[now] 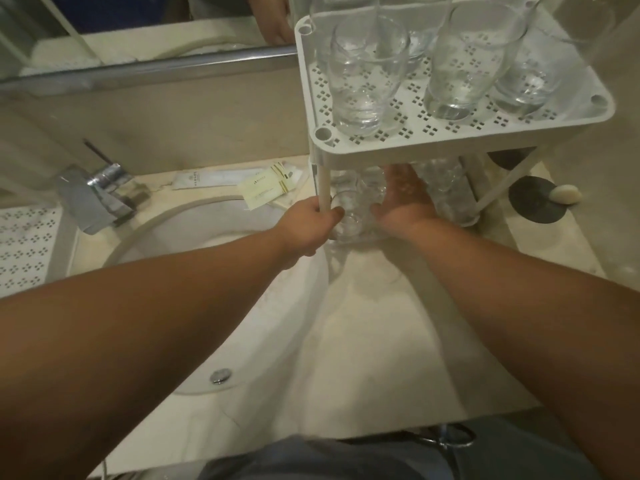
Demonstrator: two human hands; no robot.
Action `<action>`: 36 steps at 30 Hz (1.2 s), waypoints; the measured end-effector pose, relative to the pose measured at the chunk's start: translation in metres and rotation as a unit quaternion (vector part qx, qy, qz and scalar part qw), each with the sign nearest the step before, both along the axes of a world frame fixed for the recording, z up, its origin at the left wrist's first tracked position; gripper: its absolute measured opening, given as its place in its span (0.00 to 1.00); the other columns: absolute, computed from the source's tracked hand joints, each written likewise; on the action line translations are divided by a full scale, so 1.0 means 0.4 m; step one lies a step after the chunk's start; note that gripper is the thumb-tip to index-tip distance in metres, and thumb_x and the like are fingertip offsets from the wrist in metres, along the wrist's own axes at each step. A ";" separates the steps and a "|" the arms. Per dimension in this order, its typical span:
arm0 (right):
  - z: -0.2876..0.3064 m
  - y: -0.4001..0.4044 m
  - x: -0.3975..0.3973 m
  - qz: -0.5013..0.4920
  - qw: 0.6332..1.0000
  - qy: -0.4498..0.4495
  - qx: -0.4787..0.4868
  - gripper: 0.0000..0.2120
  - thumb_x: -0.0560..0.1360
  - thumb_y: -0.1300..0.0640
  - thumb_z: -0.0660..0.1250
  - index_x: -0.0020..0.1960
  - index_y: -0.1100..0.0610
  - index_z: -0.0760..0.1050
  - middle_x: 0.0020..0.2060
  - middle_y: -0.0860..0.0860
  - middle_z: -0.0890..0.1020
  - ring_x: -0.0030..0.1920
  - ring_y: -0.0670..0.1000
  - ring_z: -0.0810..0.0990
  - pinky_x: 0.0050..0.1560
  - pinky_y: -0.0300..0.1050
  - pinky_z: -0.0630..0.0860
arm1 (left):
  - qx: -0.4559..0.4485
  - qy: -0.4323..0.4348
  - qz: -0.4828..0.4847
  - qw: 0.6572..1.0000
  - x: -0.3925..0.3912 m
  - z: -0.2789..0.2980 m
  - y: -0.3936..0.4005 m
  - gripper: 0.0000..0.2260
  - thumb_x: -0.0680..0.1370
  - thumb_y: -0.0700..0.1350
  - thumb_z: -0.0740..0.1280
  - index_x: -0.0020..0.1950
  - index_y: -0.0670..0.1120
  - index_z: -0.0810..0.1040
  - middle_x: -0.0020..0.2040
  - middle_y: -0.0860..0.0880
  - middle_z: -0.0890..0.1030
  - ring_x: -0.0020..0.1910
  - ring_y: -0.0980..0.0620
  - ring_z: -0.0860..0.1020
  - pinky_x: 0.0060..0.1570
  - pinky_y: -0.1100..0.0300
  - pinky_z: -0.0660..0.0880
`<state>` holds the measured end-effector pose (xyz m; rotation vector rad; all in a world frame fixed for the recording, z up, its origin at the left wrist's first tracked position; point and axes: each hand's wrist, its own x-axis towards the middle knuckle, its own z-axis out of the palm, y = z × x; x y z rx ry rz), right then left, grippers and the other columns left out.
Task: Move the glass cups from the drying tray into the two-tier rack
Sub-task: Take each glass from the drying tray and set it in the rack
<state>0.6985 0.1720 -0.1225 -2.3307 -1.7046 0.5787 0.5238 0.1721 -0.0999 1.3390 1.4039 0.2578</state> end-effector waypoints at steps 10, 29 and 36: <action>-0.032 0.023 0.028 0.023 0.998 0.027 0.047 0.31 0.73 0.58 0.72 0.73 0.53 0.63 0.70 0.54 0.67 0.71 0.59 0.66 0.69 0.50 0.66 | 0.005 -0.030 0.115 0.993 0.040 -0.062 -0.023 0.19 0.81 0.51 0.64 0.72 0.53 0.68 0.56 0.47 0.78 0.46 0.49 0.78 0.41 0.55 0.76; -0.018 -0.032 0.050 -0.029 0.997 0.012 -0.067 0.39 0.73 0.49 0.73 0.77 0.49 0.55 0.71 0.56 0.60 0.71 0.59 0.63 0.67 0.53 0.69 | 0.044 0.008 0.104 0.994 0.046 -0.117 -0.021 0.23 0.80 0.50 0.66 0.73 0.52 0.65 0.59 0.45 0.78 0.58 0.42 0.79 0.50 0.51 0.77; -0.021 -0.056 0.049 -0.038 0.997 0.005 -0.066 0.38 0.73 0.48 0.72 0.77 0.51 0.55 0.69 0.58 0.60 0.70 0.60 0.65 0.65 0.53 0.71 | 0.038 0.004 0.107 0.994 0.048 -0.118 -0.019 0.21 0.80 0.49 0.66 0.71 0.53 0.65 0.58 0.46 0.78 0.55 0.42 0.80 0.43 0.54 0.77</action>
